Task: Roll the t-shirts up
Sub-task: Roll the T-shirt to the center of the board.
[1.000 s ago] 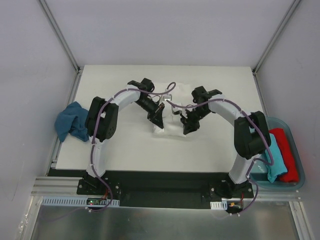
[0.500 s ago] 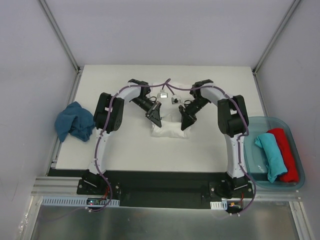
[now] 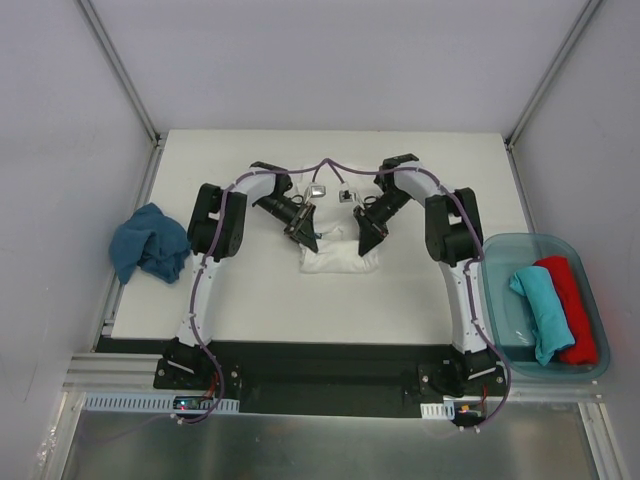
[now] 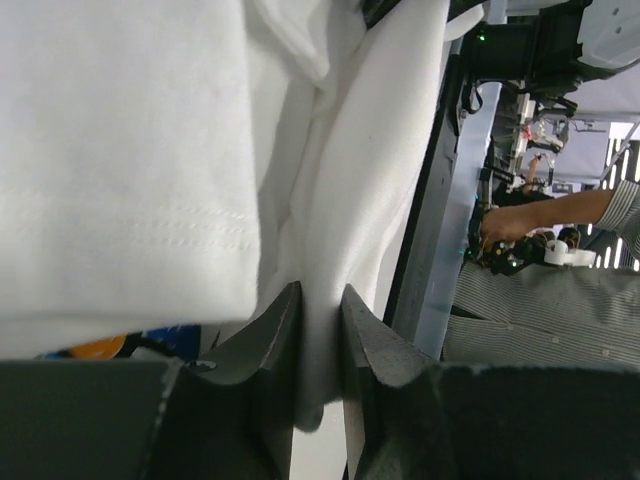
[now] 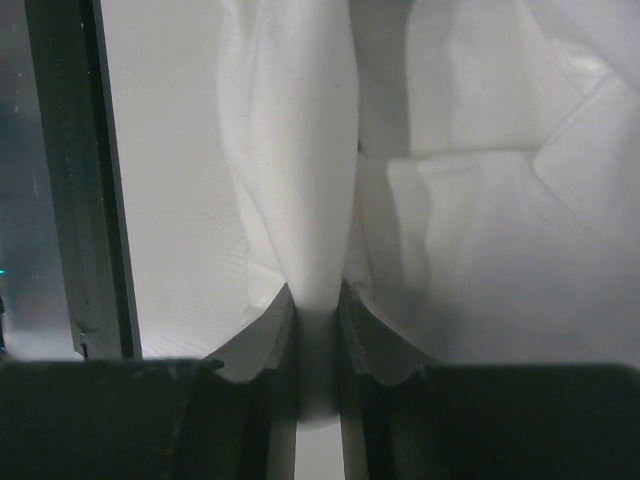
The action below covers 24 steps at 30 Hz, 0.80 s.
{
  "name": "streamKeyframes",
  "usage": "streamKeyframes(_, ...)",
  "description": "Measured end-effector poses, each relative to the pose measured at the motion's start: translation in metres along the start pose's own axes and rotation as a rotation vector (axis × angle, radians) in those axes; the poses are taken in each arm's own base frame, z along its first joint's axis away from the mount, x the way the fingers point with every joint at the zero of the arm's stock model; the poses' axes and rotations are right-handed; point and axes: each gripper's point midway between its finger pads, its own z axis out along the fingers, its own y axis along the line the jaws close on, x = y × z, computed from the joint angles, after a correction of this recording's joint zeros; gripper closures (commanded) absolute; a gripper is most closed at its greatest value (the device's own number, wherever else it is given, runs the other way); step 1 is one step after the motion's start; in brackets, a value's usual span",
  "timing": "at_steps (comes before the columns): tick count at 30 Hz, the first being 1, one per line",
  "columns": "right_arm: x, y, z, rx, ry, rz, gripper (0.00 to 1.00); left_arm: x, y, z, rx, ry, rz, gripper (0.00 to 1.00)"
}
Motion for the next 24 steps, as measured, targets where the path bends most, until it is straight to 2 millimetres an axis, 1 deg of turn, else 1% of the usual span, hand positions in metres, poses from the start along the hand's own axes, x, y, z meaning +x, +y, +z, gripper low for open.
streamKeyframes(3,0.0,-0.002,0.0,-0.009,0.007,0.06,0.85,0.001,0.007,-0.008,-0.03,-0.005,-0.025,0.73)
streamKeyframes(4,0.0,-0.003,0.0,-0.009,0.01,0.079,0.85,0.001,0.011,-0.013,-0.04,-0.011,-0.034,0.7)
streamKeyframes(7,-0.001,-0.004,0.0,-0.011,0.018,0.13,0.84,0.006,0.02,-0.03,-0.071,-0.044,-0.06,0.67)
streamKeyframes(8,-0.001,-0.005,0.0,-0.011,0.02,0.141,0.84,0.009,0.022,-0.037,-0.088,-0.054,-0.065,0.64)
streamKeyframes(10,0.001,-0.005,-0.002,-0.006,0.029,0.163,0.84,0.023,0.026,-0.057,-0.146,-0.074,-0.075,0.62)
streamKeyframes(13,0.003,-0.007,-0.005,0.002,0.028,0.185,0.85,0.043,0.021,-0.084,-0.242,-0.104,-0.032,0.57)
streamKeyframes(15,0.003,-0.008,-0.007,0.006,0.028,0.2,0.85,0.051,0.004,-0.096,-0.331,-0.117,0.077,0.53)
streamKeyframes(17,0.003,-0.009,-0.007,0.009,0.029,0.212,0.86,0.05,-0.023,-0.098,-0.411,-0.122,0.254,0.52)
streamKeyframes(18,0.003,-0.009,-0.007,0.01,0.03,0.217,0.85,0.048,-0.036,-0.096,-0.455,-0.122,0.361,0.48)
streamKeyframes(19,0.003,-0.009,-0.007,0.01,0.03,0.223,0.86,0.047,-0.049,-0.091,-0.484,-0.116,0.459,0.47)
streamKeyframes(21,0.003,-0.009,-0.008,0.011,0.03,0.235,0.86,0.044,-0.075,-0.074,-0.555,-0.097,0.729,0.43)
streamKeyframes(22,0.003,-0.01,-0.008,0.012,0.032,0.243,0.86,0.046,-0.085,-0.065,-0.579,-0.086,0.848,0.43)
streamKeyframes(24,0.003,-0.01,-0.008,0.012,0.034,0.258,0.86,0.051,-0.094,-0.046,-0.598,-0.057,1.019,0.42)
